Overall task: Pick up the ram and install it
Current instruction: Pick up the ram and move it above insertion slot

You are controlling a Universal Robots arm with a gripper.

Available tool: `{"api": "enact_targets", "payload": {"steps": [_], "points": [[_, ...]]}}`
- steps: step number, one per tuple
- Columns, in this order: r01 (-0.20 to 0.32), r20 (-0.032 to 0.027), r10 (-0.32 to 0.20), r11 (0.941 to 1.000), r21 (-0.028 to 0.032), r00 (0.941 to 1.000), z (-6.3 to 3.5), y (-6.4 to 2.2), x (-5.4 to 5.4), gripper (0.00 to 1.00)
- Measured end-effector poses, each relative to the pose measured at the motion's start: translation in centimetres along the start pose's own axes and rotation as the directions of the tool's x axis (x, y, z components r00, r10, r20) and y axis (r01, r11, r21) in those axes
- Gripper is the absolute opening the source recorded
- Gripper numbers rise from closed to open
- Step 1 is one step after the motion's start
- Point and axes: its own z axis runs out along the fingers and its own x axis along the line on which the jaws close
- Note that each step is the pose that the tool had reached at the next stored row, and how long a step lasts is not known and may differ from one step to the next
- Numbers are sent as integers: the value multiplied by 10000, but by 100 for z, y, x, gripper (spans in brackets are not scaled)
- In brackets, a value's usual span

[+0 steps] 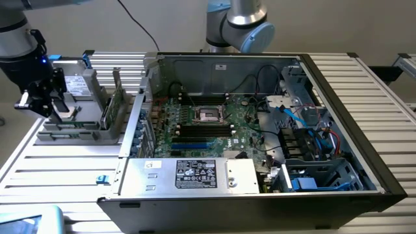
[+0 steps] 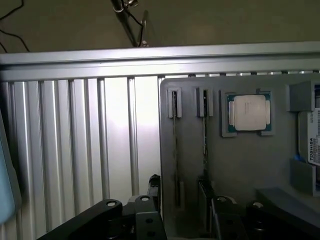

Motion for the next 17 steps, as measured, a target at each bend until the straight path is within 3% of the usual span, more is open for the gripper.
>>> {"api": "enact_targets", "payload": {"steps": [17], "points": [[20, 0, -20, 10000, 0, 10000, 310, -23, 2, 43]]}}
